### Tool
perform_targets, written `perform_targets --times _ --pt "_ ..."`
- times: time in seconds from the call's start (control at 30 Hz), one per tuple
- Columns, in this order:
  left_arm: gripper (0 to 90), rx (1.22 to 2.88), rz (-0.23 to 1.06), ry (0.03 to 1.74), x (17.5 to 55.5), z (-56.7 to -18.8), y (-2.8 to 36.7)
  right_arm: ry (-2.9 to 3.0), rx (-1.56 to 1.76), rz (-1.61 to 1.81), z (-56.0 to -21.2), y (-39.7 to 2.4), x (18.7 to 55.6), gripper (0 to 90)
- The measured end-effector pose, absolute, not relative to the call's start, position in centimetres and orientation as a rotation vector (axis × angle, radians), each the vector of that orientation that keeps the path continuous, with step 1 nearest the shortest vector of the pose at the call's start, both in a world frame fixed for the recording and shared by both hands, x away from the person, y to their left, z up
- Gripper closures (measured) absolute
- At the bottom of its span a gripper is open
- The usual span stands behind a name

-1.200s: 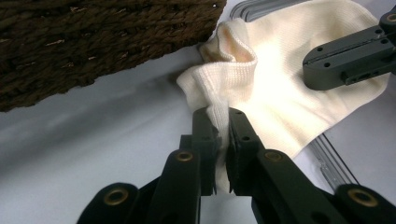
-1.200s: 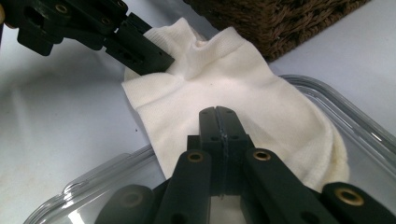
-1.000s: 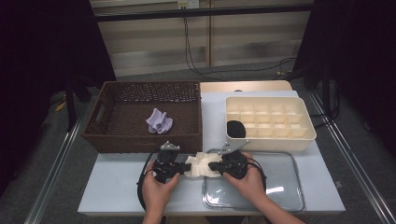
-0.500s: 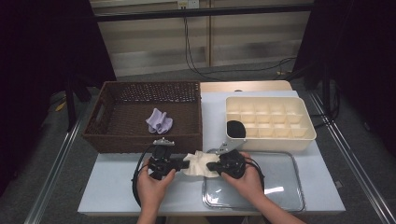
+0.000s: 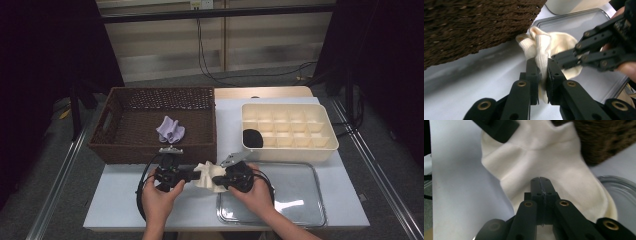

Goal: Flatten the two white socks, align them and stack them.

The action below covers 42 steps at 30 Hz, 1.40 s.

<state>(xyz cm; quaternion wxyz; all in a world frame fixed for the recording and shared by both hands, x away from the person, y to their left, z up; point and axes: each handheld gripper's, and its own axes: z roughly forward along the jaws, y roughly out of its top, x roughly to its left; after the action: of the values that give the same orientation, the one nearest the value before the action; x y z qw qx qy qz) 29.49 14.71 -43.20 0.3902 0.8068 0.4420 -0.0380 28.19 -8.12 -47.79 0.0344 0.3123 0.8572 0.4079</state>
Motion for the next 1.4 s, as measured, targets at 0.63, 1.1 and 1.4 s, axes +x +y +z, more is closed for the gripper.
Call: perform_targets --times 0.63,1.1,1.4 --pt "82.2 2.109 -0.112 1.163 29.4 -43.1 14.6 2.665 0.914 1.213 -47.8 -5.5 29.0 90.0" --pt "83.7 2.126 -0.126 1.150 29.2 -42.9 13.9 2.691 0.904 1.233 -47.2 -5.6 28.7 90.0" --pt "82.1 2.200 -0.111 1.115 29.2 -43.8 11.6 2.593 0.949 1.267 -45.3 -9.0 29.2 90.0"
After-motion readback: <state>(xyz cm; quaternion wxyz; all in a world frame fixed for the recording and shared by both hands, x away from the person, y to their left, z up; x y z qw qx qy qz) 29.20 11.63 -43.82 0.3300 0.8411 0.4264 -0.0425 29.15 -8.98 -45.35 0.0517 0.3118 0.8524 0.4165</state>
